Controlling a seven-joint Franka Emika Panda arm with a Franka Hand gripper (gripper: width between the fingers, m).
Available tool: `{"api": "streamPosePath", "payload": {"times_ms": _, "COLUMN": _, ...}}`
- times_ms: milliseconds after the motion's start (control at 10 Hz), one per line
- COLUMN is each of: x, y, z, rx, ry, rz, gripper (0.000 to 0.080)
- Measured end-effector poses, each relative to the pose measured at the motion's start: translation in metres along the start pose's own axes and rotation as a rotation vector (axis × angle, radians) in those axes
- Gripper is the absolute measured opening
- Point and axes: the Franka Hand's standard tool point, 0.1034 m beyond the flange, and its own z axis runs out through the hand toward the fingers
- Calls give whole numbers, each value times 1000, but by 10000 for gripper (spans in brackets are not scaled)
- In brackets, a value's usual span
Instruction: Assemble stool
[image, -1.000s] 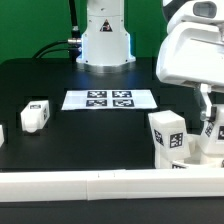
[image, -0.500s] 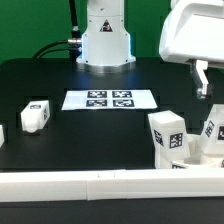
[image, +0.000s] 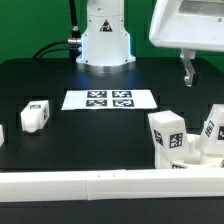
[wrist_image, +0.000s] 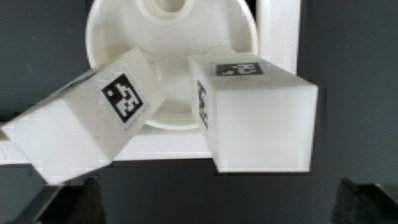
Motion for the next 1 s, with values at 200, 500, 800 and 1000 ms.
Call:
{"api": "streamPosePath", "payload": {"times_ms": 200, "x": 2, "y": 6, "z": 2, "rx": 27, "ry": -7, "rz": 56, "gripper": 649}}
{"api": "streamPosePath", "payload": {"times_ms": 500, "x": -1, "y": -6, "z": 10, "rx": 91, "ry": -37, "rz": 115, "gripper": 649}}
{"api": "streamPosePath", "payload": {"times_ms": 800, "x": -2, "y": -6, "z": 13, "rx": 42, "ry": -29, "rz": -131, "gripper": 649}}
{"api": "streamPosePath", "payload": {"times_ms": 1000, "x": -2, "y": -11, "z": 12, "rx": 1, "ry": -21, "rz": -417, "gripper": 649}}
